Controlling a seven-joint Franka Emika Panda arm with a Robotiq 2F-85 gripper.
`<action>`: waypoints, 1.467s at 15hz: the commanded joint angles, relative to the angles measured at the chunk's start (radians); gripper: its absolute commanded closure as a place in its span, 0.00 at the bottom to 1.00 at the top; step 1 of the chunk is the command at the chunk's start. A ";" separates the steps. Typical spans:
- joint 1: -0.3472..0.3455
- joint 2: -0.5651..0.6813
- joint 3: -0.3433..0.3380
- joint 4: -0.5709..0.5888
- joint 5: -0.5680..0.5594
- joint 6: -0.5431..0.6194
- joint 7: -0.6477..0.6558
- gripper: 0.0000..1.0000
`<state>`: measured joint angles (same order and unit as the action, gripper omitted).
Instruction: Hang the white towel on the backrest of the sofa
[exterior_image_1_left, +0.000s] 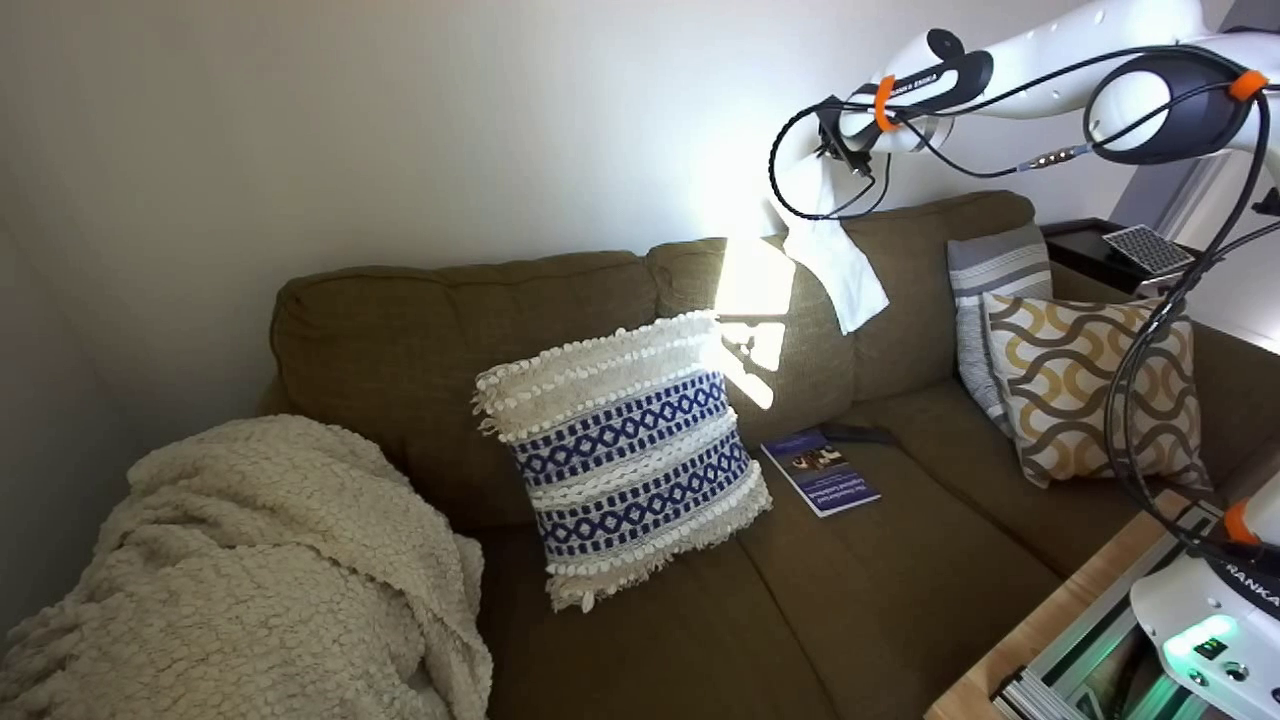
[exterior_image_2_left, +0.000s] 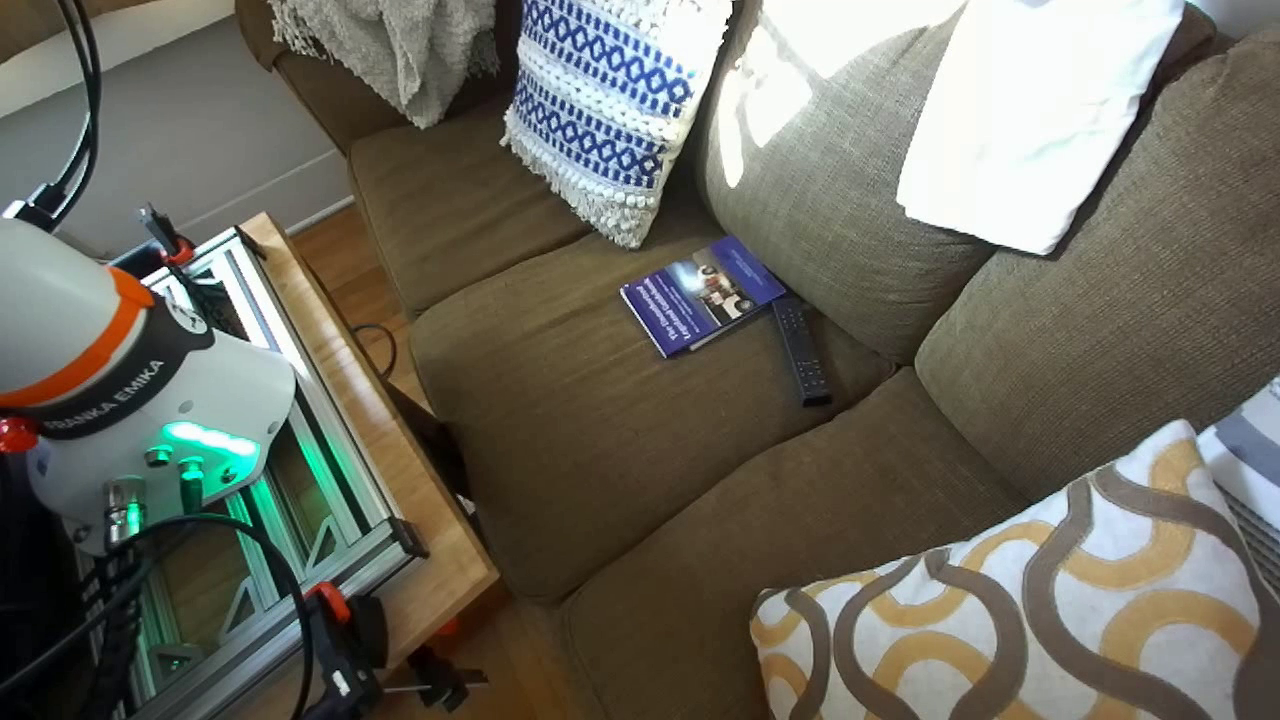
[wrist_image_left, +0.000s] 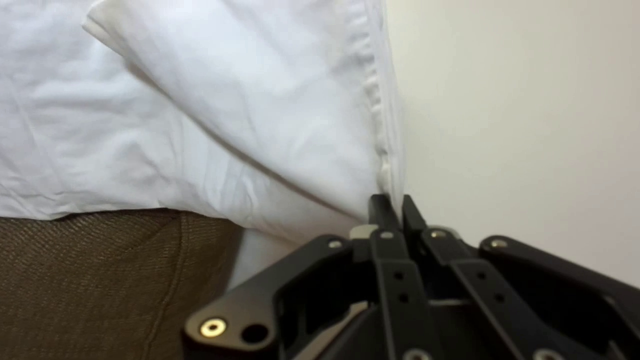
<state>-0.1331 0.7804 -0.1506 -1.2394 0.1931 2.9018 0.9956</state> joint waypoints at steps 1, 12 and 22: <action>-0.031 0.115 0.013 0.129 0.060 0.037 -0.012 0.99; 0.027 0.337 -0.156 0.363 0.096 0.163 0.350 0.69; 0.001 0.365 -0.125 0.472 0.070 0.112 0.355 0.00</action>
<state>-0.1019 1.1268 -0.3219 -0.8231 0.2716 3.0596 1.3905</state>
